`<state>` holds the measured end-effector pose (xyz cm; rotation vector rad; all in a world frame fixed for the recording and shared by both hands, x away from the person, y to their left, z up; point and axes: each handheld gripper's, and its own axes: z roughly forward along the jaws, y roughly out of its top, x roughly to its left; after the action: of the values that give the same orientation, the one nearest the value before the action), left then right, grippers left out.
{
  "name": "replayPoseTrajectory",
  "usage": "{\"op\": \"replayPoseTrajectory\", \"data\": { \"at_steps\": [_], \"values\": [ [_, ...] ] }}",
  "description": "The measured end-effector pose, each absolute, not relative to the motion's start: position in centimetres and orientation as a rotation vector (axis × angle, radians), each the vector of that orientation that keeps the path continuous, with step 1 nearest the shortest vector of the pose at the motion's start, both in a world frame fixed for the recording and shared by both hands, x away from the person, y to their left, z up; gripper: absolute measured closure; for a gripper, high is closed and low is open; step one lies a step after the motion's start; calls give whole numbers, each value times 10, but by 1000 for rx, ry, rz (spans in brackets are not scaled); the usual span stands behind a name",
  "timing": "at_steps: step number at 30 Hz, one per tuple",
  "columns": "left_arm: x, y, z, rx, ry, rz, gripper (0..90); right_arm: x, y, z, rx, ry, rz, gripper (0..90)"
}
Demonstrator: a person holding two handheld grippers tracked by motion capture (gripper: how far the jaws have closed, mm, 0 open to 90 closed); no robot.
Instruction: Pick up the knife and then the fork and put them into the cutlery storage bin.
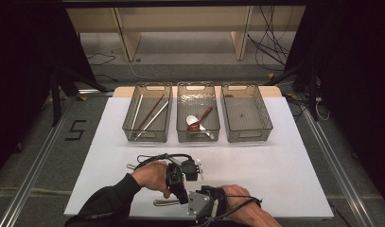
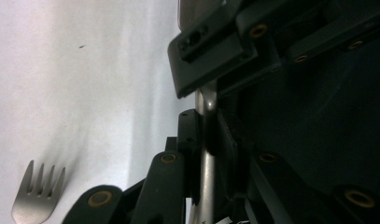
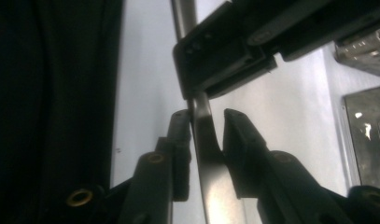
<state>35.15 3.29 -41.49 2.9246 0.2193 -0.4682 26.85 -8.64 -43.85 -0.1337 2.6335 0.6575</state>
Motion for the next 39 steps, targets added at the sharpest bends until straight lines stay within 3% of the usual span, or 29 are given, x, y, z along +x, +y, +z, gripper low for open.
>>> {"op": "replayPoseTrajectory", "data": {
  "at_steps": [4, 10, 18, 32, 39],
  "values": [
    [351, 32, -417, 2924, 205, -492, 791, 264, -85, -441, -210, 2644, 635, 814],
    [351, 33, -417, 2903, 204, -514, 781, 264, -87, -439, -237, 2664, 624, 822],
    [361, 56, -398, 2849, 296, -364, 594, 268, -95, -439, -216, 2666, 614, 858],
    [371, 97, -375, 2709, 491, -202, 530, 282, -108, -433, -65, 2647, 635, 890],
    [372, 123, -371, 2622, 601, -80, 401, 299, -129, -423, 106, 2610, 688, 890]
  ]
}}
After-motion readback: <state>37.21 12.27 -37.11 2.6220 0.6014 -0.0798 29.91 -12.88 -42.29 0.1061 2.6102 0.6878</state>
